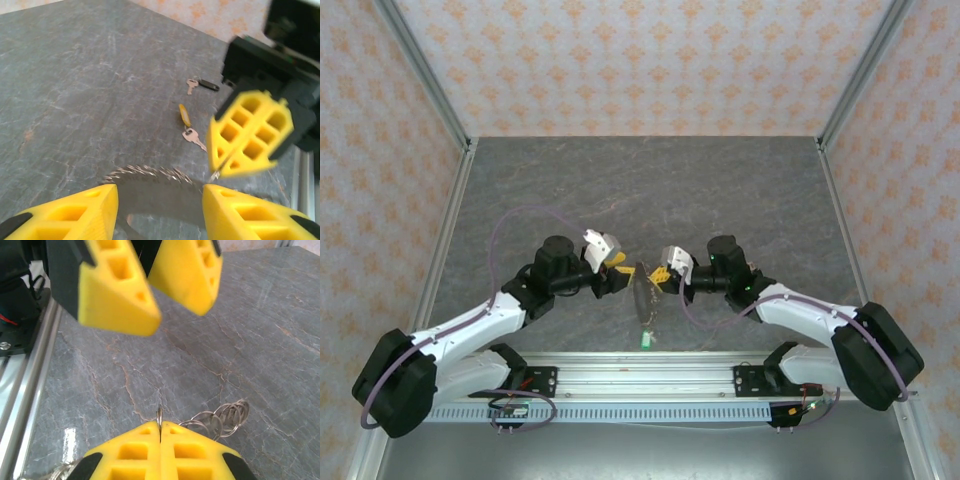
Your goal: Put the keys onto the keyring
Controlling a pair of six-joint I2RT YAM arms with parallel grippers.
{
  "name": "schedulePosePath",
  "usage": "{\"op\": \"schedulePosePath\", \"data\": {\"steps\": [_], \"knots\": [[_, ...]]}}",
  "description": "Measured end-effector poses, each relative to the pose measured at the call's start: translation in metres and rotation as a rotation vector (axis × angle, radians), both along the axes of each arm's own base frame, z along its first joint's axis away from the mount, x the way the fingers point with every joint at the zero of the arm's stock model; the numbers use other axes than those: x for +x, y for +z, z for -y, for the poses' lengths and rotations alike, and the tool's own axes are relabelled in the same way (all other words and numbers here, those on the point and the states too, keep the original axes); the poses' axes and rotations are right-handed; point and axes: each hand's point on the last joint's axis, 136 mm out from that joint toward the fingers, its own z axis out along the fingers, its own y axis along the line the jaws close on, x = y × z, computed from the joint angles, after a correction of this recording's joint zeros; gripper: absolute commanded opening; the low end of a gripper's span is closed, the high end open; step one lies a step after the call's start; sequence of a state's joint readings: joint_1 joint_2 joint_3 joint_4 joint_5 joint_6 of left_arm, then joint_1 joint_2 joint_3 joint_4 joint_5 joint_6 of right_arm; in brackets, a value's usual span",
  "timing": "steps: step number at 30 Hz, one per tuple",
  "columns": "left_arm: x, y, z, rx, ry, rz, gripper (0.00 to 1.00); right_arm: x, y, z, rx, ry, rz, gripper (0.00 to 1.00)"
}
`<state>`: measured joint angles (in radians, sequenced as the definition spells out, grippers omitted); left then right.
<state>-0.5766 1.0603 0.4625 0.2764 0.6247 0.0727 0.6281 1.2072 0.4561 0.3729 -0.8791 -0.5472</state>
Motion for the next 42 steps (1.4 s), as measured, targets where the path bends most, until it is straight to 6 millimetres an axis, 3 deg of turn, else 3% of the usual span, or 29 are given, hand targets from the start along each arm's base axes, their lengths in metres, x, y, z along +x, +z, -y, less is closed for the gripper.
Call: {"op": "schedulePosePath", "data": {"steps": [11, 27, 34, 42], "knots": [[-0.011, -0.007, 0.015, 0.016, -0.124, 0.061, 0.45, 0.008, 0.017, -0.004, 0.066, 0.082, -0.03, 0.0], [-0.007, -0.022, 0.022, 0.047, -0.163, 0.087, 0.42, 0.002, 0.012, -0.009, 0.073, 0.145, -0.061, 0.0], [-0.007, -0.018, 0.025, 0.037, -0.179, 0.112, 0.29, 0.0, 0.012, -0.009, 0.077, 0.158, -0.069, 0.0], [-0.009, -0.018, 0.027, 0.033, -0.205, 0.114, 0.3, 0.0, 0.016, -0.01, 0.093, 0.162, -0.058, 0.0]]}}
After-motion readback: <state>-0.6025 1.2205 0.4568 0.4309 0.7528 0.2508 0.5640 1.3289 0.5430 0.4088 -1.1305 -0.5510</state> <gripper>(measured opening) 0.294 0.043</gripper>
